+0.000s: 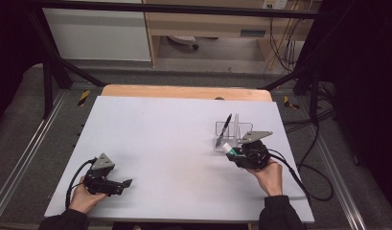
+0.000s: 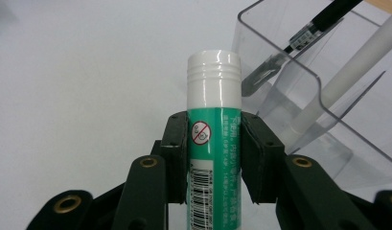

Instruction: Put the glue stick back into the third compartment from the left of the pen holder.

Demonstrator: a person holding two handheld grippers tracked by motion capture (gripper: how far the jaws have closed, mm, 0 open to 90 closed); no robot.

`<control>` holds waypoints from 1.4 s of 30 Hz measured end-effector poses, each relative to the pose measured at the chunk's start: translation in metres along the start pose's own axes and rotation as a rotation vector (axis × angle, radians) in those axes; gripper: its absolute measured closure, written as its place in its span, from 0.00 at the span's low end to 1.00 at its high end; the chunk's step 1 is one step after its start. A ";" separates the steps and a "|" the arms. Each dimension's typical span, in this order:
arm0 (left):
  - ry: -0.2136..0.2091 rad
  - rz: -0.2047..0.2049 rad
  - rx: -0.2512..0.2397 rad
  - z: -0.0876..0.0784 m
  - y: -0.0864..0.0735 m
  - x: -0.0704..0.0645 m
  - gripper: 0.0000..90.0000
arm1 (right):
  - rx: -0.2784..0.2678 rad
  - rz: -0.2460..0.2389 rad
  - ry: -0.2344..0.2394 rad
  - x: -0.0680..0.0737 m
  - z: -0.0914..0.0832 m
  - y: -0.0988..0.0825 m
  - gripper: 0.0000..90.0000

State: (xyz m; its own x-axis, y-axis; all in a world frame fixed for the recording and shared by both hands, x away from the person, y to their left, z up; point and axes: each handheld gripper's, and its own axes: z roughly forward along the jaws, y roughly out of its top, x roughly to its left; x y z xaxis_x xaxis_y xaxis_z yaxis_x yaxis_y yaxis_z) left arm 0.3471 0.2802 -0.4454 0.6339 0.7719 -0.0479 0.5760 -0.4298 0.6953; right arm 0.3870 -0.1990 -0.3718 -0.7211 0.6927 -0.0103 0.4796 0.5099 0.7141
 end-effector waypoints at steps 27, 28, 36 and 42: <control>0.001 -0.001 0.001 0.000 0.000 0.000 0.06 | -0.312 0.155 -0.137 -0.019 -0.039 0.000 0.73; 0.000 -0.002 0.001 0.000 0.000 0.000 0.06 | -0.319 0.163 -0.140 -0.020 -0.040 0.001 0.73; 0.000 -0.001 0.001 0.000 0.000 0.000 0.06 | -0.355 0.180 -0.175 -0.029 -0.037 0.007 0.73; 0.000 -0.002 0.001 0.001 0.000 0.000 0.06 | -0.383 0.200 -0.204 -0.037 -0.033 0.011 0.73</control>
State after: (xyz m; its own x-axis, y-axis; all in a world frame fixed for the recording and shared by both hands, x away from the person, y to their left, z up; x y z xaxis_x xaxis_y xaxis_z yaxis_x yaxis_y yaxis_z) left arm 0.3474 0.2800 -0.4459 0.6329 0.7726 -0.0494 0.5778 -0.4289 0.6944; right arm 0.4024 -0.2355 -0.3400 -0.5023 0.8636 0.0442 0.3526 0.1578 0.9224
